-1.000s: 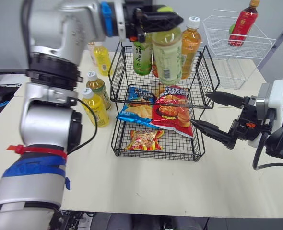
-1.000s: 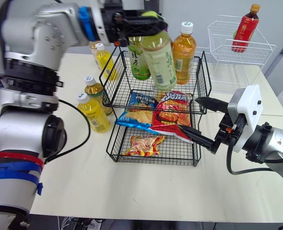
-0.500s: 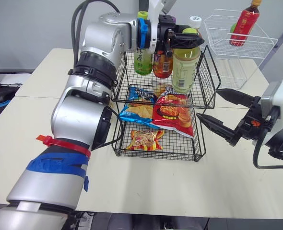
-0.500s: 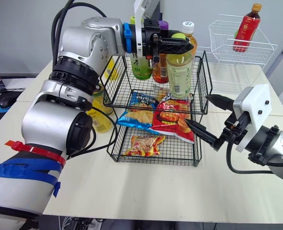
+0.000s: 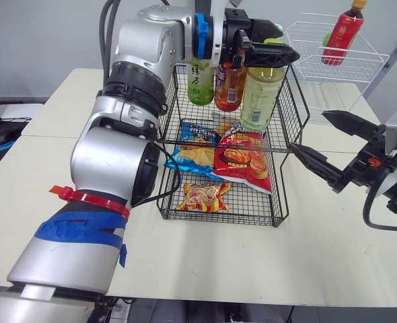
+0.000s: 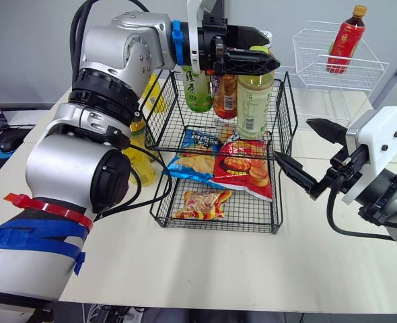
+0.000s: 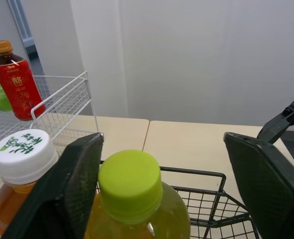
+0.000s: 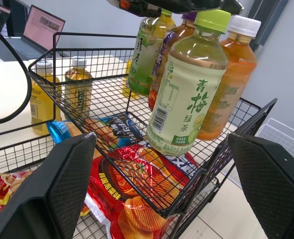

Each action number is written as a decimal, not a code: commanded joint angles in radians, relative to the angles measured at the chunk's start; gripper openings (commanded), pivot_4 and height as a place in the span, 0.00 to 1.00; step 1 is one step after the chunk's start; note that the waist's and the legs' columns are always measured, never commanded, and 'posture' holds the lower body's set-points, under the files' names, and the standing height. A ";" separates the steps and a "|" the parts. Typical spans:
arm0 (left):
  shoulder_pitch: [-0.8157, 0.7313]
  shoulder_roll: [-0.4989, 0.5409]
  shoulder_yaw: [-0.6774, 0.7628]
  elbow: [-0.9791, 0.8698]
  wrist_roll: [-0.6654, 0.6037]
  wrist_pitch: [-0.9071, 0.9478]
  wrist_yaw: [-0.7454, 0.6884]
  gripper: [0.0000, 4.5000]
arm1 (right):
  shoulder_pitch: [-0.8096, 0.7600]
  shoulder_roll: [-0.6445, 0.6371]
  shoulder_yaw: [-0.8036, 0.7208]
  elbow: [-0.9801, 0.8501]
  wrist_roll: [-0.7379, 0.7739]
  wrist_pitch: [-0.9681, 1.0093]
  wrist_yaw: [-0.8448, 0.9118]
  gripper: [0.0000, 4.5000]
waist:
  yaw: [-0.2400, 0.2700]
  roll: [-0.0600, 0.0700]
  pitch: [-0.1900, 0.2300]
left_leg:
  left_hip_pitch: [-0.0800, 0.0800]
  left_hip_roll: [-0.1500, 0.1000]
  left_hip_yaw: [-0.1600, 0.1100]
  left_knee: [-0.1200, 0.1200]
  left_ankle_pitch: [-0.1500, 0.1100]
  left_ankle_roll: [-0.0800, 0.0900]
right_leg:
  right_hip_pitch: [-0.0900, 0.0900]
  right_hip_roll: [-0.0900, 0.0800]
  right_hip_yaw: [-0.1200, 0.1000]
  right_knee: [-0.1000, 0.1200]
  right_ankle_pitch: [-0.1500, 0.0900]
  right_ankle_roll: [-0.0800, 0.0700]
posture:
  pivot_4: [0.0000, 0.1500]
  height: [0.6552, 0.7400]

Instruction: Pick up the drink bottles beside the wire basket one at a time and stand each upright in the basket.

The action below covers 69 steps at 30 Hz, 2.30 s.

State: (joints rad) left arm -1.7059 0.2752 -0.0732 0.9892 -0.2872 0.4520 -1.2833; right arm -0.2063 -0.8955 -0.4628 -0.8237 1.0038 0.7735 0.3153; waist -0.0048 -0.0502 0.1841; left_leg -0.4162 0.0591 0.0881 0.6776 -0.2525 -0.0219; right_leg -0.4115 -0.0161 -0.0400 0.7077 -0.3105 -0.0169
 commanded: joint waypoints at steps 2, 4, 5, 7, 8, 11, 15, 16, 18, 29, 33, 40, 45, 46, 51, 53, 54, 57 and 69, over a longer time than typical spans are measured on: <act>0.027 0.067 0.016 -0.157 -0.009 0.046 -0.053 0.99 | -0.014 -0.003 -0.002 -0.010 -0.008 -0.027 -0.007 1.00 | -0.003 0.001 0.000 | 0.000 0.000 0.000 0.000 0.000 0.000 | 0.000 0.000 0.000 0.000 0.000 -0.001 | 1.00 1.00; 0.058 0.098 0.023 -0.223 -0.009 0.068 -0.036 0.99 | -0.015 -0.008 -0.002 -0.004 -0.012 -0.033 0.007 1.00 | -0.004 0.002 -0.001 | 0.001 0.001 0.000 0.000 0.000 0.000 | 0.000 0.000 0.001 0.000 0.001 -0.001 | 1.00 1.00; 0.076 0.120 0.028 -0.260 -0.008 0.079 -0.024 0.99 | -0.019 -0.009 -0.002 0.003 -0.006 -0.033 0.014 1.00 | -0.004 0.002 -0.001 | 0.001 0.001 0.000 0.000 0.000 0.000 | 0.000 0.001 0.001 0.001 0.001 -0.001 | 1.00 1.00; 0.109 0.159 0.037 -0.330 -0.011 0.105 -0.005 0.99 | -0.026 -0.009 -0.004 0.016 0.006 -0.036 0.032 1.00 | -0.004 0.002 -0.001 | 0.001 0.001 0.000 0.000 0.000 0.000 | 0.000 0.001 0.001 0.002 0.001 -0.001 | 1.00 1.00; 0.124 0.184 0.046 -0.367 -0.020 0.133 0.004 0.99 | -0.033 -0.010 0.000 0.023 0.011 -0.038 0.043 1.00 | -0.004 0.002 -0.001 | 0.001 0.001 0.000 0.000 0.000 -0.001 | 0.000 0.001 0.001 0.002 0.001 -0.001 | 1.00 1.00; 0.178 0.256 0.072 -0.482 -0.040 0.203 0.030 0.99 | -0.062 -0.022 0.025 0.036 0.017 -0.040 0.077 1.00 | -0.006 0.002 -0.001 | 0.001 0.001 0.000 0.001 0.000 -0.001 | 0.000 0.001 0.001 0.003 0.001 -0.001 | 1.00 1.00; 0.279 0.384 0.124 -0.630 -0.058 0.276 0.064 0.99 | -0.118 -0.050 0.081 0.055 0.031 -0.030 0.141 1.00 | -0.008 0.002 -0.001 | 0.001 0.001 0.000 0.001 0.000 -0.001 | 0.000 0.001 0.001 0.003 0.002 -0.004 | 1.00 1.00; 0.309 0.419 0.144 -0.655 -0.055 0.279 0.081 0.99 | -0.134 -0.058 0.102 0.063 0.032 -0.029 0.165 1.00 | -0.009 0.002 -0.001 | 0.002 0.001 0.000 0.001 0.000 -0.001 | 0.000 0.001 0.002 0.003 0.002 -0.004 | 1.00 1.00; 0.379 0.496 0.173 -0.702 -0.047 0.279 0.096 0.99 | -0.174 -0.072 0.144 0.084 0.038 -0.024 0.209 1.00 | -0.013 0.002 -0.001 | 0.002 0.001 0.000 0.001 0.001 -0.001 | 0.000 0.001 0.001 0.004 0.002 -0.004 | 1.00 1.00; 0.846 0.792 0.470 -0.831 -0.143 0.343 0.116 0.99 | -0.375 -0.022 0.368 0.159 0.088 0.021 0.389 1.00 | -0.022 0.002 -0.001 | 0.003 0.002 -0.001 0.002 0.000 -0.001 | 0.001 0.000 0.000 0.005 0.002 -0.004 | 1.00 1.00; 1.053 0.775 0.576 -0.882 -0.159 0.308 0.163 0.99 | -0.378 0.016 0.402 0.143 0.083 0.038 0.367 1.00 | -0.016 0.001 -0.001 | 0.003 0.002 -0.001 0.002 -0.001 0.002 | 0.001 -0.001 0.000 0.005 0.002 -0.005 | 1.00 1.00; 1.267 0.619 0.602 -1.072 -0.213 0.296 0.309 0.99 | -0.298 0.050 0.384 0.067 0.101 0.060 0.262 1.00 | 0.002 0.000 -0.002 | 0.003 0.002 -0.002 0.002 -0.001 0.003 | 0.002 -0.002 -0.001 0.005 0.003 -0.005 | 1.00 1.00; 1.235 0.476 0.532 -1.138 -0.194 0.270 0.490 0.99 | -0.243 0.039 0.350 0.016 0.143 0.074 0.198 1.00 | 0.004 -0.001 -0.002 | 0.003 0.002 -0.002 0.002 -0.002 0.003 | 0.003 -0.002 -0.002 0.005 0.003 -0.004 | 1.00 1.00; 1.216 0.451 0.517 -1.135 -0.180 0.260 0.532 0.99 | -0.236 0.036 0.344 0.011 0.148 0.075 0.185 1.00 | 0.005 -0.001 -0.002 | 0.004 0.002 -0.002 0.002 -0.002 0.003 | 0.004 -0.002 -0.002 0.005 0.003 -0.004 | 1.00 1.00; 1.174 0.386 0.459 -1.103 -0.150 0.251 0.649 0.99 | -0.230 0.040 0.332 -0.004 0.176 0.078 0.133 1.00 | 0.000 -0.001 -0.003 | 0.005 0.001 -0.002 0.002 -0.002 0.004 | 0.004 -0.002 -0.002 0.006 0.003 -0.005 | 1.00 1.00; 1.164 0.370 0.432 -1.083 -0.139 0.230 0.666 0.99 | -0.224 0.035 0.328 -0.013 0.188 0.077 0.122 1.00 | -0.002 -0.001 -0.003 | 0.005 0.002 -0.002 0.001 -0.002 0.003 | 0.004 -0.001 -0.001 0.006 0.003 -0.005 | 1.00 1.00; 1.159 0.365 0.419 -1.072 -0.135 0.221 0.670 0.99 | -0.220 0.032 0.326 -0.017 0.193 0.076 0.117 1.00 | -0.001 -0.001 -0.003 | 0.006 0.002 -0.002 0.001 -0.002 0.003 | 0.004 -0.001 -0.001 0.006 0.003 -0.005 | 1.00 1.00; 1.154 0.361 0.394 -1.055 -0.129 0.208 0.682 0.99 | -0.215 0.026 0.322 -0.023 0.205 0.072 0.105 1.00 | 0.000 -0.001 -0.003 | 0.006 0.002 -0.002 0.001 -0.002 0.003 | 0.004 -0.001 -0.001 0.005 0.003 -0.005 | 1.00 1.00; 1.169 0.374 0.391 -1.083 -0.190 0.276 0.681 0.32 | -0.209 0.027 0.313 -0.033 0.224 0.054 0.065 1.00 | 0.001 -0.001 -0.003 | 0.006 0.001 -0.002 0.001 -0.002 0.003 | 0.005 -0.001 -0.001 0.005 0.003 -0.005 | 1.00 1.00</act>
State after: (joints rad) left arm -0.5306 0.6425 0.3038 -0.0526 -0.4480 0.7178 -0.5977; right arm -0.4121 -0.8594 -0.1189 -0.8251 1.2107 0.8540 0.3888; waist -0.0038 -0.0514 0.1814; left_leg -0.4101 0.0606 0.0863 0.6784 -0.2543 -0.0186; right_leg -0.4065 -0.0172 -0.0413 0.7128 -0.3076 -0.0216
